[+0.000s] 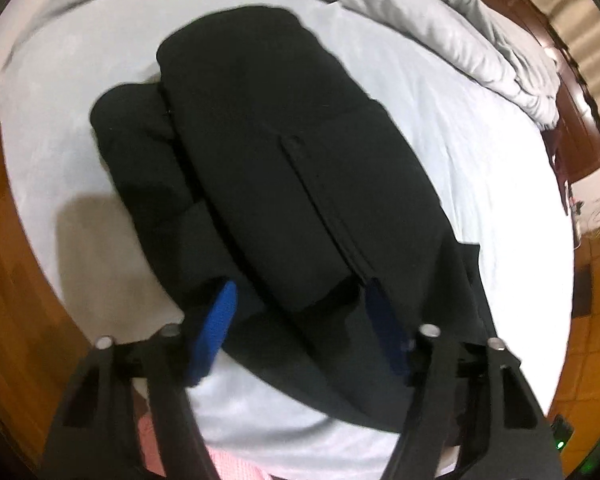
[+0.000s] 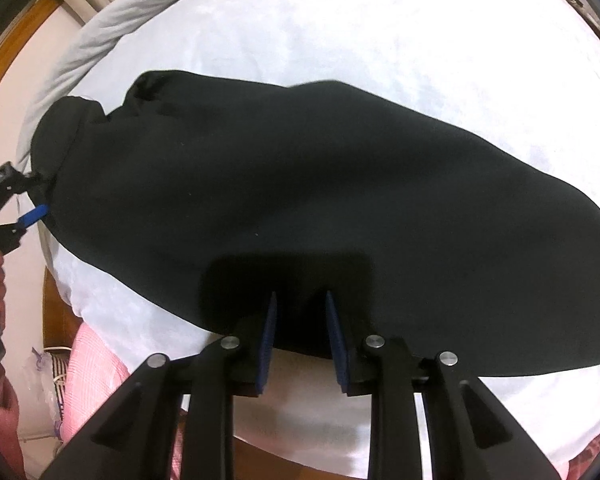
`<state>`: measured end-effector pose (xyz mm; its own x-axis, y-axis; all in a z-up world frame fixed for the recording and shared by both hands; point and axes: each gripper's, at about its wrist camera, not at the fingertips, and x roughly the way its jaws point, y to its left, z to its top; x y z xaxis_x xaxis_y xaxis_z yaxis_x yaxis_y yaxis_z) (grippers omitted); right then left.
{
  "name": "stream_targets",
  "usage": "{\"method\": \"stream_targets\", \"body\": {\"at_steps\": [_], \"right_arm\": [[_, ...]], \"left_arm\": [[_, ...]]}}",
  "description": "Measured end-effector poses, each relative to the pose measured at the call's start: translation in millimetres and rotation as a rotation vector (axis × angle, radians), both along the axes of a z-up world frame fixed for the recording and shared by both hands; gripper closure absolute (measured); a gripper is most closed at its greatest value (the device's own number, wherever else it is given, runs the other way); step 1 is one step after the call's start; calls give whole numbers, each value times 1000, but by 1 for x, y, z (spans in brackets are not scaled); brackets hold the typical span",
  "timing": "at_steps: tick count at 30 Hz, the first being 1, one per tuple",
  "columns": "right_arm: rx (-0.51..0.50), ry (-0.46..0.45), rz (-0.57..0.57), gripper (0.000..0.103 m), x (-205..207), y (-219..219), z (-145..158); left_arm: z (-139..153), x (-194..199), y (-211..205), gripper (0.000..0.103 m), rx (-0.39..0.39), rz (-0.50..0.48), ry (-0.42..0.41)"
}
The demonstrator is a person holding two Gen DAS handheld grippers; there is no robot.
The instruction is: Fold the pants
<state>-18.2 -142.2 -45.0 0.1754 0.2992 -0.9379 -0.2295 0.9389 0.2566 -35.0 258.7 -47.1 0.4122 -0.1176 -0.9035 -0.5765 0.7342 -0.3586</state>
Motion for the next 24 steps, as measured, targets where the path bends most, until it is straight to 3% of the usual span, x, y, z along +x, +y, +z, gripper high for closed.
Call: {"method": "stream_targets", "body": {"at_steps": [1, 3, 8, 11, 14, 18, 24], "right_arm": [[5, -8, 9, 77, 0, 2, 3], [-2, -20, 27, 77, 1, 7, 6], [-30, -19, 58, 77, 4, 24, 6], [-55, -3, 52, 76, 9, 27, -2], [-61, 10, 48, 76, 13, 29, -8], [-86, 2, 70, 76, 15, 34, -7], [-42, -42, 80, 75, 17, 41, 14]], "left_arm": [[-2, 2, 2, 50, -16, 5, -1], [-3, 2, 4, 68, -12, 16, -11], [1, -1, -5, 85, 22, 24, -40], [14, -20, -13, 86, 98, 25, -80], [12, -40, -20, 86, 168, 28, -66], [-4, -39, -24, 86, 191, 13, -48], [15, -43, -20, 78, 167, 16, -19]]}}
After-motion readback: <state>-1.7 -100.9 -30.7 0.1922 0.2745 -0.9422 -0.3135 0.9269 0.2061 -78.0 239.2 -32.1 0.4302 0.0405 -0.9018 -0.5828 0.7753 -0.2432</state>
